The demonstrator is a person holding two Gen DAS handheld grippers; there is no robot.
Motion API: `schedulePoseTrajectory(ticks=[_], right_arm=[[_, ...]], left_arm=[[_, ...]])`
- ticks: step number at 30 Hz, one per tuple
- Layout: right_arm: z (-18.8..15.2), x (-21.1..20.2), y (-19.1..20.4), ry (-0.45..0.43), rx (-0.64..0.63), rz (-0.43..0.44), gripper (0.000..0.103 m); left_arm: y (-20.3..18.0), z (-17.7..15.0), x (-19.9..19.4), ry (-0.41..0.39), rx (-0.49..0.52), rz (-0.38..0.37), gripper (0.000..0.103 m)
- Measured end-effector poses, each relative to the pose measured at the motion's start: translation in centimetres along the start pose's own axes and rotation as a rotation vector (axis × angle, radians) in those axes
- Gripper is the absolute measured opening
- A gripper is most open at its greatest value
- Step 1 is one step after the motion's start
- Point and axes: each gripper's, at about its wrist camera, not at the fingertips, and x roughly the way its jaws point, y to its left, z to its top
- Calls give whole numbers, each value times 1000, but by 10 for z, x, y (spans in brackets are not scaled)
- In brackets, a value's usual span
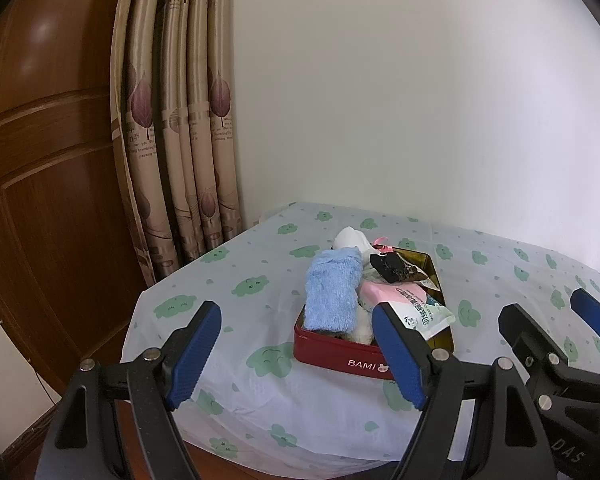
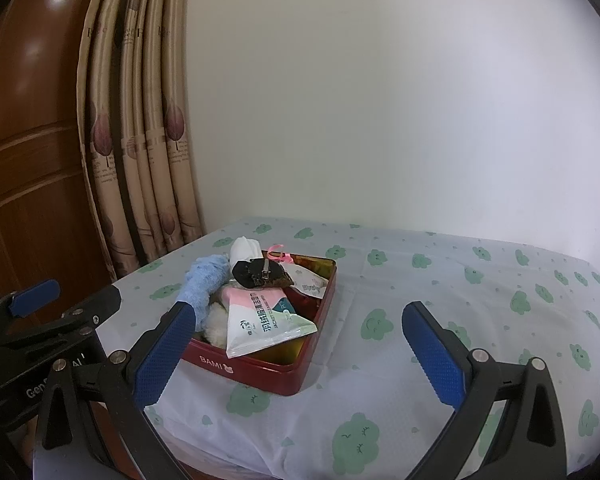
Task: Organize soft objects
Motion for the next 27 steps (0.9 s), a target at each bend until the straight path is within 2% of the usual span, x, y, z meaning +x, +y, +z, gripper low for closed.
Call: schedulePoseTrajectory(ticks=[27], right_arm=[[0, 2, -1, 2, 3, -4, 103]], left_arm=[[3, -5, -1, 9, 2, -2, 80]])
